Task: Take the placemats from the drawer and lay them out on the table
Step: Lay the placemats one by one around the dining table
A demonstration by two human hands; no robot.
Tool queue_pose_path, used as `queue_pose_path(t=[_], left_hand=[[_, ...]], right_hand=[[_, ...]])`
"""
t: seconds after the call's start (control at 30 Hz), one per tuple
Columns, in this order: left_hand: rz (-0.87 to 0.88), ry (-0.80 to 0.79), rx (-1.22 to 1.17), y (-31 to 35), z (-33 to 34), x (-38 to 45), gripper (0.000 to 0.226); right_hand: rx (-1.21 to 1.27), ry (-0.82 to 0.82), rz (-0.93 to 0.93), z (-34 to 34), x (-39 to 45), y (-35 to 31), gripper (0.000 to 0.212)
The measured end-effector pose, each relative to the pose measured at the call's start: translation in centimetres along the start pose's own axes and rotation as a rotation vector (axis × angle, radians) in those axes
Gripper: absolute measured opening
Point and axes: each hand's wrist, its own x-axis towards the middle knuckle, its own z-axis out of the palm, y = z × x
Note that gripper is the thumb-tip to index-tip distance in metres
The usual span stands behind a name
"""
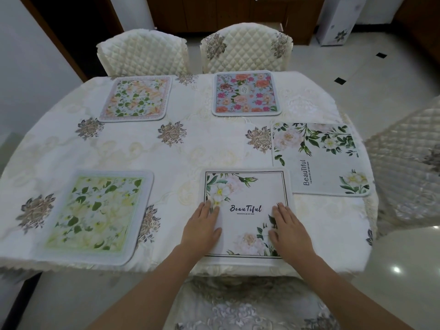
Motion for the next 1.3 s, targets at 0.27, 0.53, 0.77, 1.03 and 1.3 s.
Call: queue_pose_path(t=[0.27, 0.53, 0.77, 1.03, 1.3], left_hand=[[0.032, -0.022, 0.024, 0.2, 1.3, -4.0, 0.065], [0.042, -0.047, 0.083, 2.8, 1.5, -7.0, 0.054], [0.159, -0.1, 0.07, 6.7, 3.2, -8.3, 0.056], [0.211, -0.054, 0.052, 5.5, 3.1, -10.2, 0.056], [0.167, -0.027, 0.035, 3.0, 3.3, -12.3, 0.063]], right_hand=[[0.011, -0.057, 0.015, 0.4, -4.0, -0.2, 0.064], [-0.013, -0.105, -0.05, 0.7, -6.6, -3.9, 0.059], [-0.013, -0.178, -0.192, 2.6, -7.5, -6.4, 0.069], [-0.072, -0.159, -0.181, 3.6, -10.4, -4.9, 0.086], [-0.031, -0.165, -0.098, 1.9, -11.4, -3.9, 0.075]])
